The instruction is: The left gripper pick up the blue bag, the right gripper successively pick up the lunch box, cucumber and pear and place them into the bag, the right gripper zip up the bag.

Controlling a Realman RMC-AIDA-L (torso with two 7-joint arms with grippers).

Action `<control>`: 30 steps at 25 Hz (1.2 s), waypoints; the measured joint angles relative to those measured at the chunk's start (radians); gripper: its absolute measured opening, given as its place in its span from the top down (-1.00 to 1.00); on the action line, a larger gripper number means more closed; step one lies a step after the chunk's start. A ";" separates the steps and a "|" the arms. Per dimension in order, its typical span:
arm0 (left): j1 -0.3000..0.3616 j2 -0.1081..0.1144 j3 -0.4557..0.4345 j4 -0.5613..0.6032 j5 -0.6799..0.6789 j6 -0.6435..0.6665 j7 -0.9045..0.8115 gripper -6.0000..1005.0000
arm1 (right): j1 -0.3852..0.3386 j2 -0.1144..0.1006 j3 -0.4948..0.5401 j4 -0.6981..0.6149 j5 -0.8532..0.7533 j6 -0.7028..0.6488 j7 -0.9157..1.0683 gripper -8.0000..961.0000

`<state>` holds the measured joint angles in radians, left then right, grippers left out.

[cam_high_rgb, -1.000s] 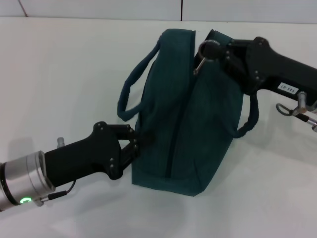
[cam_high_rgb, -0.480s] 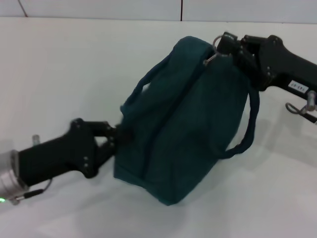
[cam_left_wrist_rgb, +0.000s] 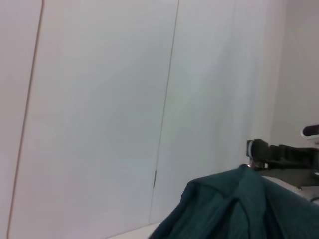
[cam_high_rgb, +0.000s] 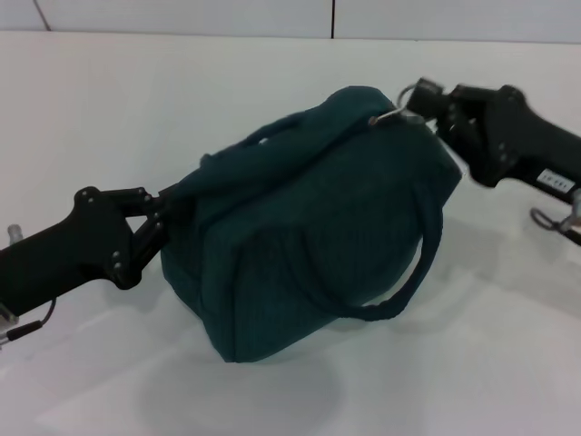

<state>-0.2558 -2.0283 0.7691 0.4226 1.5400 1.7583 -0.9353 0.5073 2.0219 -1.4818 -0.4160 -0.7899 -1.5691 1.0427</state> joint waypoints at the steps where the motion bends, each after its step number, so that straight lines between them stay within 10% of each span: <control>1: -0.001 0.000 0.001 0.000 0.001 -0.004 0.000 0.88 | -0.001 0.000 0.011 0.016 0.011 0.004 0.000 0.96; 30: -0.107 0.017 0.002 0.100 -0.005 0.022 -0.276 0.66 | -0.023 0.003 -0.066 0.082 0.043 0.046 -0.014 0.96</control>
<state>-0.3631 -2.0114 0.7706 0.5225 1.5346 1.7800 -1.2109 0.4839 2.0246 -1.5480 -0.3343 -0.7467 -1.5231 1.0290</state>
